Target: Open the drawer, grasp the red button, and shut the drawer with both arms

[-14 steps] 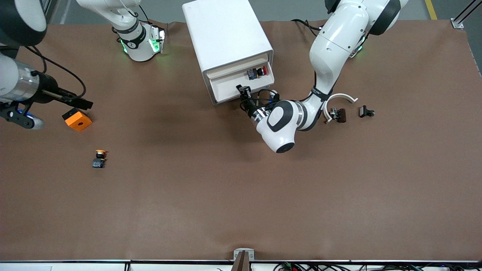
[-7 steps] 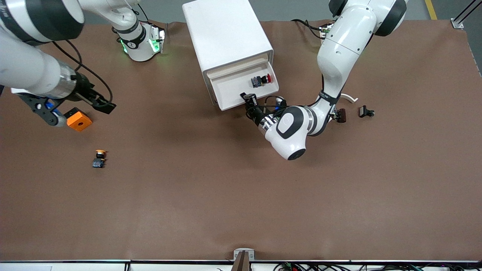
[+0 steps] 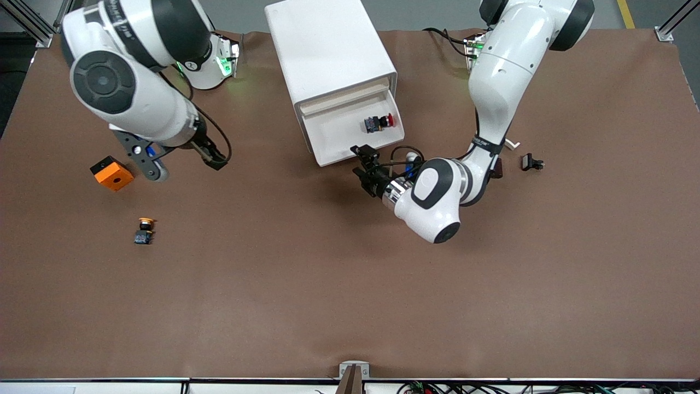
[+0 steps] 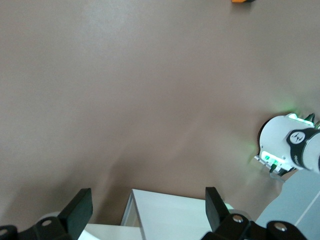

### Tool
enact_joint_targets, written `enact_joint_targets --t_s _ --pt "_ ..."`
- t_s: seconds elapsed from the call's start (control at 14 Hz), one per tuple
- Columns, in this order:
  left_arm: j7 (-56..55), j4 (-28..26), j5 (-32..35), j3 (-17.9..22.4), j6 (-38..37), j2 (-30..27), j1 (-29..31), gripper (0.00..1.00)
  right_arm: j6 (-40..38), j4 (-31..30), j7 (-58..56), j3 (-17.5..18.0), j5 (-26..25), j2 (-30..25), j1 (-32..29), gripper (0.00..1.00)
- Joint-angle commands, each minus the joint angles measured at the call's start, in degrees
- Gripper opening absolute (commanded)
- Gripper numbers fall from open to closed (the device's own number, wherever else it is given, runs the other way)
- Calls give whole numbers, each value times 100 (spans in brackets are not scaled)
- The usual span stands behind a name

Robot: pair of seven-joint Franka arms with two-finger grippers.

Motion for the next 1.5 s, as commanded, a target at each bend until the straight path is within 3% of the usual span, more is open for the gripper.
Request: enact_joint_targets --t_s 0.0,0.14,0.36,0.57,0.78,1.0,1.21,1.42 --pt "45 194 104 346 -80 -384 -11 100 21 224 694 -56 4 168 376 100" --pt "45 212 174 698 -80 -761 -11 100 117 224 1082 -56 21 256 605 100" --pt "413 414 788 1357 -36 -1316 -29 100 529 224 1810 -56 47 352 921 100" --pt "1840 406 877 2069 -79 -1641 24 100 1162 154 2576 -56 196 414 1369 100" --pt "3293 406 1920 2193 -80 -1932 42 100 1611 154 3218 -56 443 624 1808 100" --pt "4094 379 2668 2431 -80 -1933 51 100 1875 163 3562 -56 583 976 2300 100" --pt "4754 336 3897 2422 -106 -2134 121 100 2129 189 3851 -56 636 1292 2618 100" --pt "6228 125 4208 2414 -238 -2678 400 100 2271 198 3967 -56 654 1565 2776 100"
